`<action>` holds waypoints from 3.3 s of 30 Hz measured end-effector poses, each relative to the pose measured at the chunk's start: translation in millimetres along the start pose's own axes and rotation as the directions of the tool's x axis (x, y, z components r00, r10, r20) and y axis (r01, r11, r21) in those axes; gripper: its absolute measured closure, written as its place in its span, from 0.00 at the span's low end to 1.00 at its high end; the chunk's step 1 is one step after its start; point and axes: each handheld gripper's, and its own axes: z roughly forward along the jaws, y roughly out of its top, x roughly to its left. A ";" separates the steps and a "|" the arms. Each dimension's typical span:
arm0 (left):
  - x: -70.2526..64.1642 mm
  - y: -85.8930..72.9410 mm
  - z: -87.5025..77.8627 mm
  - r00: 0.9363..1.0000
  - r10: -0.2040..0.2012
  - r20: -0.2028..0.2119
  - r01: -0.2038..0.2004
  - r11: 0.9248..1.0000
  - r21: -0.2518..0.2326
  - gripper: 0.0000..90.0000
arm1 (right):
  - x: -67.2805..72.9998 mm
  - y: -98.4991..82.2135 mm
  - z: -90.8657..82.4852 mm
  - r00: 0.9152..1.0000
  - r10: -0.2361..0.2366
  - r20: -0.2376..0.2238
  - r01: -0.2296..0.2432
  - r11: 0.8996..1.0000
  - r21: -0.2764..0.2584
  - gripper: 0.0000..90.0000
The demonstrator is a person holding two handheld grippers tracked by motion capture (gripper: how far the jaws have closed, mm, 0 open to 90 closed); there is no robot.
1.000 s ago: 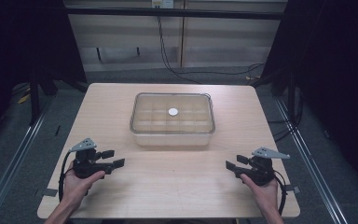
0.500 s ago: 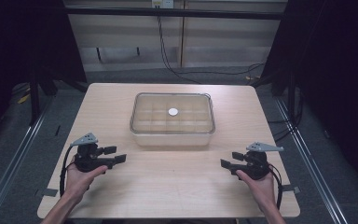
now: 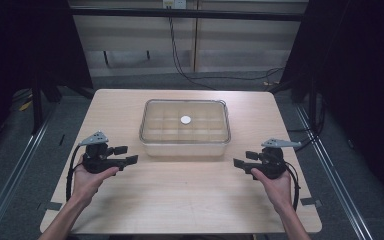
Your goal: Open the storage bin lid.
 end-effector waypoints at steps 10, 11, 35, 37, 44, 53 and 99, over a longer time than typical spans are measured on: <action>9.1 13.9 3.7 1.000 -0.012 -0.016 0.012 1.000 -0.019 0.42 | -2.0 19.9 8.3 0.998 -0.025 -0.050 0.025 1.000 0.007 0.40; 10.1 15.5 4.6 1.000 -0.002 -0.026 0.002 1.000 -0.012 0.42 | -2.5 21.9 8.3 0.999 -0.032 -0.036 0.031 0.999 -0.004 0.41; 31.4 44.0 16.6 0.998 0.009 -0.058 -0.009 1.000 0.004 0.30 | -22.4 69.6 29.8 0.999 -0.040 -0.026 0.041 0.999 0.033 0.37; 33.2 45.9 18.4 0.998 -0.015 -0.053 0.014 1.000 -0.007 0.30 | -24.6 71.7 32.3 1.000 -0.029 -0.010 0.030 0.999 0.026 0.36; 47.0 51.6 30.1 0.997 -0.044 -0.058 0.043 0.999 -0.016 0.30 | -35.0 83.2 44.9 0.999 -0.017 -0.045 0.020 0.998 0.058 0.39; 57.8 55.6 47.2 0.996 -0.063 -0.064 0.064 0.998 0.015 0.29 | -40.9 87.4 62.3 0.999 0.011 -0.041 -0.007 0.997 0.079 0.33; 54.9 59.1 95.7 0.997 -0.074 -0.016 0.075 0.988 0.138 0.22 | -40.5 84.8 113.3 0.998 0.061 -0.029 -0.057 0.988 0.142 0.16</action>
